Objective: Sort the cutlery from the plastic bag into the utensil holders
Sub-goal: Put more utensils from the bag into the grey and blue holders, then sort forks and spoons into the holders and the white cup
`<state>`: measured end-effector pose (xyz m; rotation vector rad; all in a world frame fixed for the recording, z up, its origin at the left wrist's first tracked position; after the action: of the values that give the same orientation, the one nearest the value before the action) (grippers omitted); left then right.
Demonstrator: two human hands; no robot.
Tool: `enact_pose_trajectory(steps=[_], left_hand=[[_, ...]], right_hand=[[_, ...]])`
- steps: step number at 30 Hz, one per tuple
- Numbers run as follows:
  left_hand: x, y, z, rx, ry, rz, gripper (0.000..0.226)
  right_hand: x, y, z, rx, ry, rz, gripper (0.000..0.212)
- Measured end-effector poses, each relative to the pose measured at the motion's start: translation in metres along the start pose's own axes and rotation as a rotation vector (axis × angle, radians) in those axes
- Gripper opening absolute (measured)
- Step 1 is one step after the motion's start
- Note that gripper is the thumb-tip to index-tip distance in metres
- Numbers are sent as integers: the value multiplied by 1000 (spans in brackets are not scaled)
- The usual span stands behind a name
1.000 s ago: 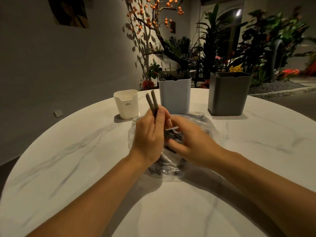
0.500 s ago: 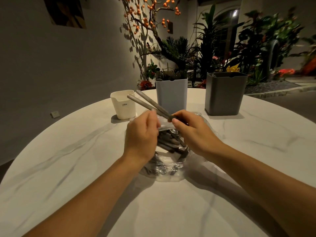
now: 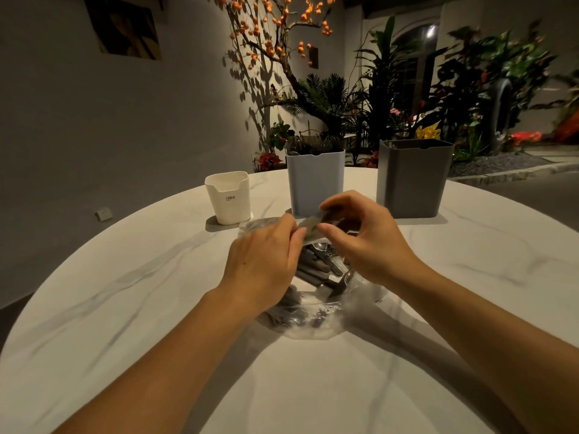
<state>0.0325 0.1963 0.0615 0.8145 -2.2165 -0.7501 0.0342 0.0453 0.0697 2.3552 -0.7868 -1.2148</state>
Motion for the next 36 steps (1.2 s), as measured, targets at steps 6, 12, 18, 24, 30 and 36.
enact_pose_trajectory(steps=[6,12,18,24,30,36], left_hand=[[-11,-17,-3,-106,141,549,27],[-7,-30,-4,-154,340,793,24],[8,-25,-19,-119,370,908,29],[26,-22,-42,-123,364,997,28],[39,-14,-70,-58,256,817,13],[53,-17,-103,-58,208,847,10]], right_hand=[[17,2,-2,-26,-199,-382,29],[19,5,-9,10,-237,-388,31],[10,14,-26,-19,-215,-378,39],[-1,35,-41,-17,-182,-366,42],[-7,66,-58,39,-88,-138,52],[-13,93,-75,91,24,64,54]])
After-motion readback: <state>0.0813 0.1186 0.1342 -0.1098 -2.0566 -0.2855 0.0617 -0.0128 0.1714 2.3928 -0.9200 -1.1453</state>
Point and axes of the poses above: each hand's wrist, its own z-axis away from the middle knuckle, its own y-axis out of the back of the hand, x = y × z, the point moved 8 cm from there along -z, towards the middle knuckle, and after that the axes turned 15 degrees about z, right-handed, at the moved point
